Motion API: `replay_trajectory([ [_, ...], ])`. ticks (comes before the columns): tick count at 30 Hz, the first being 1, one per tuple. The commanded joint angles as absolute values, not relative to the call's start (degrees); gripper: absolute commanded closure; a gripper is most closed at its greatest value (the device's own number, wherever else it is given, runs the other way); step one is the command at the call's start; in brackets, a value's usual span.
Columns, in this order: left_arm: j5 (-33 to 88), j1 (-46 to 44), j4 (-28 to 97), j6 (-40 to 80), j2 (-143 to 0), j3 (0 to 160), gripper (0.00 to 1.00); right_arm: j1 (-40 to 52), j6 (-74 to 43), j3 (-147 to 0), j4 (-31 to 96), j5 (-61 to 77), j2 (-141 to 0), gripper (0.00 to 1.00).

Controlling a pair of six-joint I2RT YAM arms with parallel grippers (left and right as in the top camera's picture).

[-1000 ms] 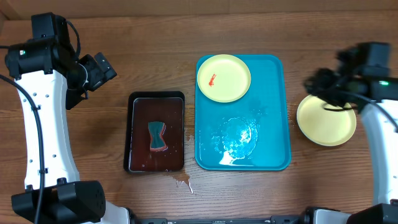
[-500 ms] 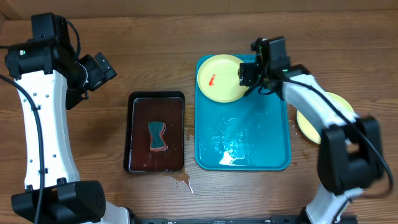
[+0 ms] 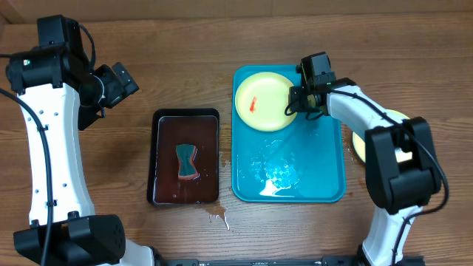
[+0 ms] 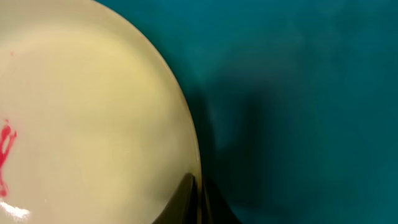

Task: Clean dirty plates on tray and stack at the side
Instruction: 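Drag the upper yellow plate toward the tray center with the right gripper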

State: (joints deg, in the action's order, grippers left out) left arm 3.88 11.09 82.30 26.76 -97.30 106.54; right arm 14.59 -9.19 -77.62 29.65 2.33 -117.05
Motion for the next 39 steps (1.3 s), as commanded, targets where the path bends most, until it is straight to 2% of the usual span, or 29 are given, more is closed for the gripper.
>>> replay_trajectory([
  [1,4.1,10.9,82.3,25.7,-96.6,107.5,0.0,13.8,-9.2,-79.3,35.3,1.5,-109.0,0.96],
  [10,4.1,10.9,82.3,25.7,-96.6,107.5,0.0,13.6,-14.7,-80.0,57.7,1.6,-83.9,0.96],
  [17,4.1,10.9,82.3,25.7,-96.6,107.5,0.0,15.4,-24.0,-76.8,67.0,1.5,-79.3,0.96],
  [22,4.1,10.9,82.3,25.7,-96.6,107.5,0.0,17.1,-27.3,-64.1,57.5,1.5,-81.1,0.96],
  [27,6.0,10.9,82.3,27.0,-96.6,107.5,0.0,17.0,-26.6,-49.1,38.2,1.5,-84.1,0.96],
  [34,17.6,10.2,85.7,23.4,-96.6,107.4,0.0,16.4,-19.5,-43.2,27.4,1.8,-86.2,0.96],
  [35,18.5,9.7,85.8,21.0,-96.6,107.4,0.0,16.4,-18.5,-43.2,27.5,1.7,-86.2,0.91],
  [36,19.0,9.0,86.3,18.7,-96.6,107.4,0.0,16.4,-17.6,-43.2,27.7,1.8,-86.2,0.72],
  [37,18.7,7.8,87.0,16.8,-96.6,107.4,0.0,16.4,-17.5,-43.4,28.6,1.8,-86.1,0.6],
  [39,16.1,5.3,88.1,15.4,-96.6,107.0,0.0,16.1,-17.5,-44.8,31.4,1.7,-85.8,0.58],
])
